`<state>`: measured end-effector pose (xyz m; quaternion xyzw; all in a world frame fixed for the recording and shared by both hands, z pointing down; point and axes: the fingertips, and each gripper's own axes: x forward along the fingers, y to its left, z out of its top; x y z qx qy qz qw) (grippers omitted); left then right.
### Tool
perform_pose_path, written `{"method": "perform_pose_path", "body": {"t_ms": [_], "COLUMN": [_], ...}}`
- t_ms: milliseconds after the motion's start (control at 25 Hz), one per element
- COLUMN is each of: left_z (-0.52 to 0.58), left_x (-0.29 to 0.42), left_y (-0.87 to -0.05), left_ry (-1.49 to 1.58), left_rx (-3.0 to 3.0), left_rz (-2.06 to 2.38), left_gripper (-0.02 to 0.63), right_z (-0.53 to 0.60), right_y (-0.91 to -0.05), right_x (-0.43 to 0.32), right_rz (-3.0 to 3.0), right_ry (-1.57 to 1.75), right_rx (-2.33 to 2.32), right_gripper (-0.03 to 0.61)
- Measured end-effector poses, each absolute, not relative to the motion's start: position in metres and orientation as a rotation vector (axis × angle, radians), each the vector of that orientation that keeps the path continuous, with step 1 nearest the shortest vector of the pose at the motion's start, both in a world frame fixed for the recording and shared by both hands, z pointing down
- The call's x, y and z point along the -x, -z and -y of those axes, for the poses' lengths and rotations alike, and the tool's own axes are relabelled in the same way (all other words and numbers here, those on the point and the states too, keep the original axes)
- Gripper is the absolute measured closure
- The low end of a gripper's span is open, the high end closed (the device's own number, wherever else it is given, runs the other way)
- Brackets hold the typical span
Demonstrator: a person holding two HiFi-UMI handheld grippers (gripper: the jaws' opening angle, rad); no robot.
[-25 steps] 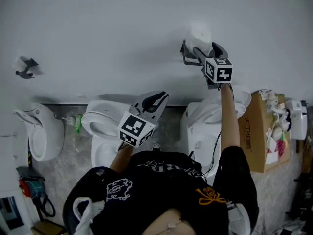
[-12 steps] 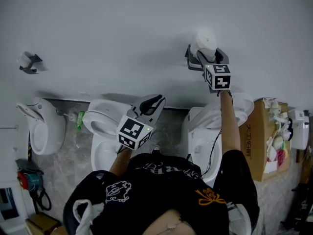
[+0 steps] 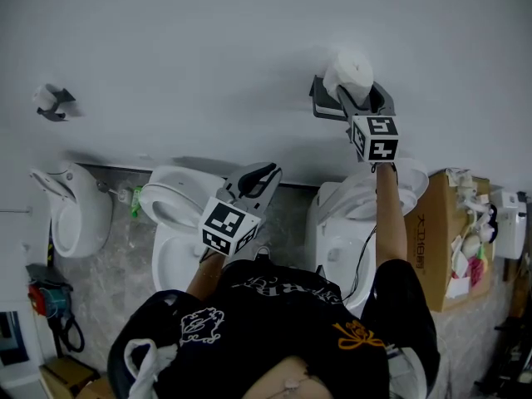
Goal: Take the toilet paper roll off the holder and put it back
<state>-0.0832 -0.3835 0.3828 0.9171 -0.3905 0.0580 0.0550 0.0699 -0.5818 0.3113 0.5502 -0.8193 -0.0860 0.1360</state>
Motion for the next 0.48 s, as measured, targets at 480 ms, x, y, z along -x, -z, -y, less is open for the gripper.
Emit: {"method": "perform_pose_path", "body": {"t_ms": [480], "left_z": [0.354], "left_x": [0.045], "left_y": [-0.381], "left_ry": [-0.204], "left_rx": [-2.841], "left_rz": [1.109], "left_gripper": [0.565], "right_z": [0.478], "right_y": [-0.278], "right_x": [-0.102], "right_rz": [2.454], "right_ry": [0.294], "right_rx": [-1.624], "right_gripper": [0.295]}}
